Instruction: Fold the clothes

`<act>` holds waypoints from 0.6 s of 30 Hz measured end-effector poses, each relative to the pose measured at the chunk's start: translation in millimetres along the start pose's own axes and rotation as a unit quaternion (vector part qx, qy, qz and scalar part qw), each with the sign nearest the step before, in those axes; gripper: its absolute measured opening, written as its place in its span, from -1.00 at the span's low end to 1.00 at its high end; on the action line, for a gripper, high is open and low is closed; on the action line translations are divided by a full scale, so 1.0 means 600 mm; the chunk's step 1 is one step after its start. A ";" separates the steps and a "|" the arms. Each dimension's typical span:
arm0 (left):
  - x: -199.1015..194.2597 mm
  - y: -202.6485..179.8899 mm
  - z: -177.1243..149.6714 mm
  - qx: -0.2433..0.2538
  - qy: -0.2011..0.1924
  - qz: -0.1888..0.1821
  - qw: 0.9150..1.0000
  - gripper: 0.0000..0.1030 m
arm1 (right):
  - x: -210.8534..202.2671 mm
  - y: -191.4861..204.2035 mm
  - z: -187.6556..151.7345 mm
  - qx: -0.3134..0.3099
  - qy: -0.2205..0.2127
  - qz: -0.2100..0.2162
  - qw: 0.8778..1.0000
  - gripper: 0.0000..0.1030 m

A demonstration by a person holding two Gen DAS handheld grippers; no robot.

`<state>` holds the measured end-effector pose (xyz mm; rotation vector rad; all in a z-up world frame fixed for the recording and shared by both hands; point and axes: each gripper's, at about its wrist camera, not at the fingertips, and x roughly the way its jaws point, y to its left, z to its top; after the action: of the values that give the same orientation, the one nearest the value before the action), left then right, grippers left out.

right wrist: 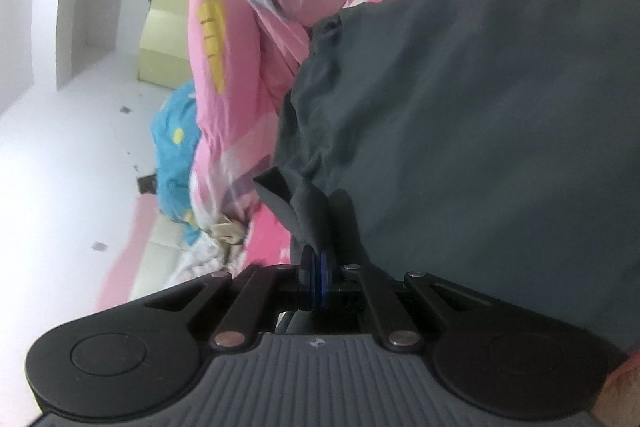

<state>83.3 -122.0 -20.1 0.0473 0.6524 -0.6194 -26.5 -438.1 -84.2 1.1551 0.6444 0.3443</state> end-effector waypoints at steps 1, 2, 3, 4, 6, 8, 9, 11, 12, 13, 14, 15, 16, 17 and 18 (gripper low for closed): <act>0.013 -0.005 0.006 0.005 0.003 -0.001 1.000 0.42 | 0.003 -0.004 0.002 0.004 0.004 0.003 1.000 -0.95; 0.028 -0.010 0.012 0.007 0.009 -0.002 1.000 0.42 | 0.005 -0.008 0.003 0.006 0.009 0.005 1.000 -0.94; 0.042 -0.013 0.018 0.006 0.015 0.000 1.000 0.42 | 0.008 -0.011 0.003 0.006 0.015 0.006 1.000 -0.94; 0.054 -0.014 0.021 0.005 0.022 0.002 1.000 0.42 | 0.011 -0.012 0.005 0.003 0.021 0.007 1.000 -0.93; 0.077 -0.017 0.028 0.003 0.034 0.006 0.999 0.42 | 0.014 -0.010 0.009 -0.007 0.029 0.007 1.000 -0.86; 0.091 -0.018 0.030 0.003 0.043 0.012 0.999 0.42 | 0.009 -0.007 0.010 -0.015 0.037 0.004 0.999 -0.69; 0.098 -0.019 0.031 0.003 0.048 0.015 0.999 0.42 | 0.003 -0.004 0.010 -0.017 0.038 0.005 0.999 -0.48; 0.110 -0.020 0.032 0.004 0.057 0.021 0.998 0.42 | -0.015 0.004 0.007 -0.024 0.041 0.011 0.999 -0.10; 0.113 -0.022 0.032 0.007 0.058 0.022 0.998 0.42 | -0.025 0.009 0.005 -0.029 0.043 0.014 0.999 0.07; 0.116 -0.023 0.032 0.009 0.060 0.024 0.998 0.42 | -0.033 0.015 0.001 -0.036 0.048 0.012 0.998 0.14; 0.118 -0.025 0.031 0.012 0.061 0.025 0.998 0.43 | -0.040 0.021 -0.002 -0.042 0.052 0.009 0.998 0.22; 0.121 -0.026 0.031 0.013 0.062 0.026 0.998 0.43 | -0.045 0.028 -0.006 -0.051 0.055 -0.003 0.997 0.24; 0.123 -0.028 0.031 0.015 0.062 0.027 0.998 0.43 | -0.050 0.036 -0.011 -0.063 0.054 -0.022 0.996 0.24; 0.124 -0.028 0.030 0.016 0.063 0.028 0.998 0.44 | -0.056 0.046 -0.016 -0.080 0.046 -0.042 0.995 0.25; 0.126 -0.029 0.031 0.016 0.063 0.029 0.997 0.44 | -0.062 0.059 -0.021 -0.105 0.037 -0.059 0.992 0.27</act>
<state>130.9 -180.1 -46.4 0.1357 0.7607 -0.5741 -60.7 -436.1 -44.0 0.9022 0.7198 0.3468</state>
